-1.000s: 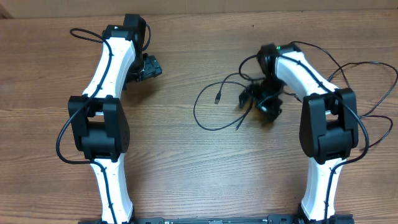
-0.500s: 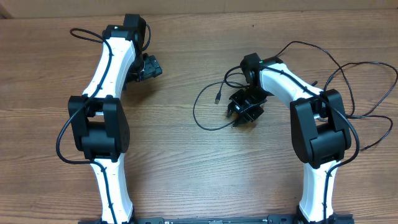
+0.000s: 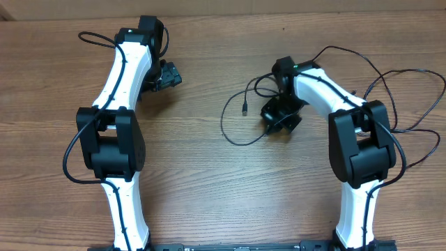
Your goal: Untangle cables
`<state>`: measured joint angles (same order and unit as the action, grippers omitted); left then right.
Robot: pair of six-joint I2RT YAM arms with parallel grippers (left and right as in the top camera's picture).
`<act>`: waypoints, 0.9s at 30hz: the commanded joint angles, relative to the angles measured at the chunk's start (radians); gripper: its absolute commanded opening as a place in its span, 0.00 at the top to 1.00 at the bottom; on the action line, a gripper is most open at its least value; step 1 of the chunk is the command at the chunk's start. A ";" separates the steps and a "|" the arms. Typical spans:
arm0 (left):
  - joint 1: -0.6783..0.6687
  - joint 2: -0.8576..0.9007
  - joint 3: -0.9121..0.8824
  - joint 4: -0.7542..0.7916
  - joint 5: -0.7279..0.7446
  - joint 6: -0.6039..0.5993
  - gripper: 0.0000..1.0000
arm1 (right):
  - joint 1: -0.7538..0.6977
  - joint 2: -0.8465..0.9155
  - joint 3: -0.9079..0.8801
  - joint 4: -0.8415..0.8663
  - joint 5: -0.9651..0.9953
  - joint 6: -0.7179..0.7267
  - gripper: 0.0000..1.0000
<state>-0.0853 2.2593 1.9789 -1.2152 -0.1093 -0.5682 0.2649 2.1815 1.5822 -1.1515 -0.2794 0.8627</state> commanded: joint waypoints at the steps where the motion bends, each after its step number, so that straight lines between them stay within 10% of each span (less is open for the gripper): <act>1: -0.009 -0.016 -0.001 0.000 -0.013 0.015 0.00 | -0.067 0.006 0.128 -0.029 0.088 -0.118 0.96; 14: -0.008 -0.016 -0.001 0.000 -0.013 0.015 0.01 | -0.172 0.006 0.457 -0.122 0.353 -0.244 0.94; 22: -0.007 -0.016 -0.001 0.000 -0.013 0.015 0.00 | -0.183 0.007 0.452 -0.097 0.479 -0.244 0.01; 27: -0.008 -0.016 -0.001 0.000 -0.013 0.015 0.00 | -0.183 0.007 0.452 -0.060 0.477 -0.243 0.00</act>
<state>-0.0853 2.2593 1.9789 -1.2152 -0.1093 -0.5682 0.0849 2.1880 2.0212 -1.2224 0.1635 0.6212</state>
